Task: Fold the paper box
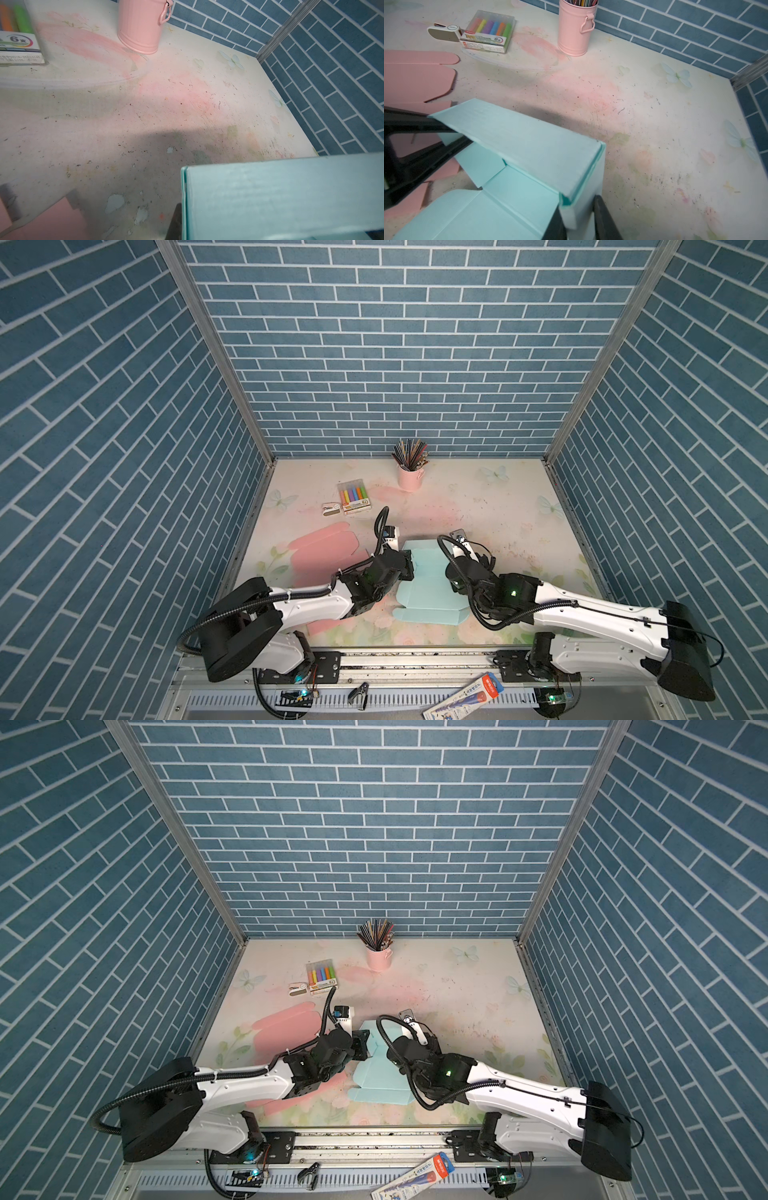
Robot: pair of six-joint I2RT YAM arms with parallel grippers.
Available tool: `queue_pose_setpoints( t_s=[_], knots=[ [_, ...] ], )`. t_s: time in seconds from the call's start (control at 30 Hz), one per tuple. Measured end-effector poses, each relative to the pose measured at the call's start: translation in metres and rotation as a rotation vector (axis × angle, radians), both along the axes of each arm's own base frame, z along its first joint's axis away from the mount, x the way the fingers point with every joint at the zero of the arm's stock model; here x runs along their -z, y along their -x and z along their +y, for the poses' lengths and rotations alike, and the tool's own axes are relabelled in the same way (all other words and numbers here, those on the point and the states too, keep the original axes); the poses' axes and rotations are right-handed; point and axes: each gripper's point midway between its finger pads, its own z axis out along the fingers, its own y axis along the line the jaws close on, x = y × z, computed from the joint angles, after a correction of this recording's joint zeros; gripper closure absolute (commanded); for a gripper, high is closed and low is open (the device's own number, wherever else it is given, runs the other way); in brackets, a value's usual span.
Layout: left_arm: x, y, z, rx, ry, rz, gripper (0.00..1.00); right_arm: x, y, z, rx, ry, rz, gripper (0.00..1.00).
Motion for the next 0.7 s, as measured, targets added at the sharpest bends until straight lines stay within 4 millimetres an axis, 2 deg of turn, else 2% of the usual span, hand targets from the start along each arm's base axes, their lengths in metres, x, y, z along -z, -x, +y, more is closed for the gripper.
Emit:
queue_pose_setpoints(
  t_s=[0.13,0.2,0.5,0.7],
  knots=[
    [0.001,0.003,-0.004,0.000,0.011,0.001,1.00,0.000,-0.002,-0.008,0.044,0.059,-0.020,0.90],
    [0.003,0.005,-0.008,0.004,0.019,0.009,1.00,0.001,-0.003,-0.012,0.071,0.101,-0.027,0.91],
    [0.010,0.007,-0.017,-0.002,0.033,0.030,1.00,0.011,-0.004,-0.021,0.196,0.256,-0.035,0.87],
    [0.005,0.012,-0.024,0.009,0.046,0.019,1.00,0.008,-0.001,-0.030,0.204,0.248,-0.047,0.85]
  ],
)
